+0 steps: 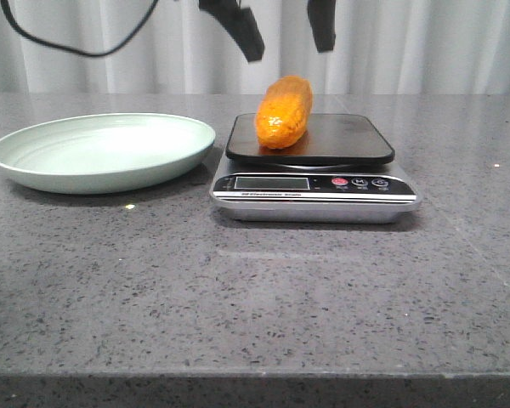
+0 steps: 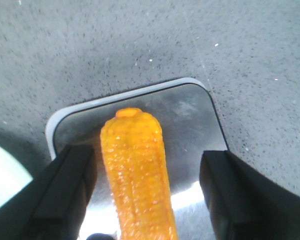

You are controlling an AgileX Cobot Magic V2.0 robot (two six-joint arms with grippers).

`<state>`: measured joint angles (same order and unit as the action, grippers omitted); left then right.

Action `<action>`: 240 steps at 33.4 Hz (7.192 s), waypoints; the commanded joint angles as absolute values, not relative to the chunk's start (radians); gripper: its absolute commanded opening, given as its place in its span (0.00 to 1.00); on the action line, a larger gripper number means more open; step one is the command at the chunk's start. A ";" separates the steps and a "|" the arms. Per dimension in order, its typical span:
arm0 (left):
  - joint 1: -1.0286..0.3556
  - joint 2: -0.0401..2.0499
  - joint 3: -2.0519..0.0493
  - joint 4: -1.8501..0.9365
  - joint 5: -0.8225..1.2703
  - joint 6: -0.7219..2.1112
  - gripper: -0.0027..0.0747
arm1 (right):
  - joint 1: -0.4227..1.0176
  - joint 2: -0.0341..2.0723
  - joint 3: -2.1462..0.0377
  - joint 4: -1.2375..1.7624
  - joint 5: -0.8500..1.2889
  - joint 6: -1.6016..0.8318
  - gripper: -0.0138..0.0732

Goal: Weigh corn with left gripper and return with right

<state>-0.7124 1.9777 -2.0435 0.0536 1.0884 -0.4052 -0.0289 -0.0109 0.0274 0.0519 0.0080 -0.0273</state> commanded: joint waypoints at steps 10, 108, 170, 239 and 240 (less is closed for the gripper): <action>-0.710 1.759 -2.034 0.240 1.243 -0.367 0.68 | -0.032 -0.028 0.020 0.052 -0.076 -0.034 0.33; -0.710 -0.010 -0.468 0.173 0.629 -0.287 0.21 | 0.010 0.311 -0.481 0.156 0.309 -0.052 0.34; -0.710 -0.010 -0.468 0.173 0.629 -0.287 0.21 | 0.643 1.858 -1.894 -0.215 1.242 0.736 0.74; -0.710 -0.010 -0.468 0.167 0.629 -0.287 0.21 | 0.761 1.895 -2.153 -0.191 1.108 0.442 0.86; -0.710 -0.010 -0.468 0.167 0.629 -0.287 0.21 | 0.748 1.880 -2.153 -0.201 1.131 0.424 0.86</action>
